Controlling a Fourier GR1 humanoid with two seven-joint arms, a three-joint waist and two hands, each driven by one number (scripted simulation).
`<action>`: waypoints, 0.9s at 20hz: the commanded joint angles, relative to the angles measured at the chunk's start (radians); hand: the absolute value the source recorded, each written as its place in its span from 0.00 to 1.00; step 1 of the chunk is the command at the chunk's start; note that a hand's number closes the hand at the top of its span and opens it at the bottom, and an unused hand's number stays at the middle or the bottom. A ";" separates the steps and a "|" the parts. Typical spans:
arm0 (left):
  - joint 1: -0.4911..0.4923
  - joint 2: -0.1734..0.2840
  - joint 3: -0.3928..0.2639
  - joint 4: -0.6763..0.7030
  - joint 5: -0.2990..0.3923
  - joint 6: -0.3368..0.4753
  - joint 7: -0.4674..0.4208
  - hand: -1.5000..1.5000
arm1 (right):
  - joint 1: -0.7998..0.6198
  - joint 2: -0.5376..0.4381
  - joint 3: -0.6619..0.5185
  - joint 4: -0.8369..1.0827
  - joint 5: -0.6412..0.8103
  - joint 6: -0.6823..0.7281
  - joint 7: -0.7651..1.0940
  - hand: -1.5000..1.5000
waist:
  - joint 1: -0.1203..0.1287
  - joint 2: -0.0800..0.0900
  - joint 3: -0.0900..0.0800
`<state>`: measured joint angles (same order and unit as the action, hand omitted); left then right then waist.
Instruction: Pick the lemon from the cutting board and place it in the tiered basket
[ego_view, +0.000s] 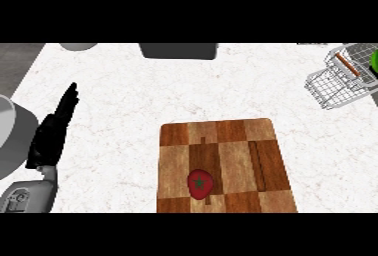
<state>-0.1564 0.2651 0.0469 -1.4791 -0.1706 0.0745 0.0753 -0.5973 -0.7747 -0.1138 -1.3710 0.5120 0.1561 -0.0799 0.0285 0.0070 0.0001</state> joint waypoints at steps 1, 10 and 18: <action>-0.045 -0.009 0.007 0.083 -0.011 0.007 -0.031 0.50 | -0.054 -0.032 0.037 0.137 0.165 -0.116 -0.063 1.00 | -0.006 0.005 0.000; -0.056 -0.016 0.017 0.099 -0.020 0.003 -0.051 0.50 | -0.285 -0.017 0.015 0.677 0.234 -0.215 -0.379 1.00 | -0.001 0.003 0.000; -0.045 -0.011 0.030 0.043 0.002 -0.019 -0.001 0.50 | -0.373 -0.001 0.008 0.950 0.256 -0.172 -0.529 1.00 | 0.010 0.007 0.001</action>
<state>-0.1815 0.2435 0.0527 -1.4534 -0.1866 0.0699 0.0687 -0.9341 -0.7973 -0.1091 -0.5370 0.7463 -0.0114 -0.5502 0.0386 0.0123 0.0011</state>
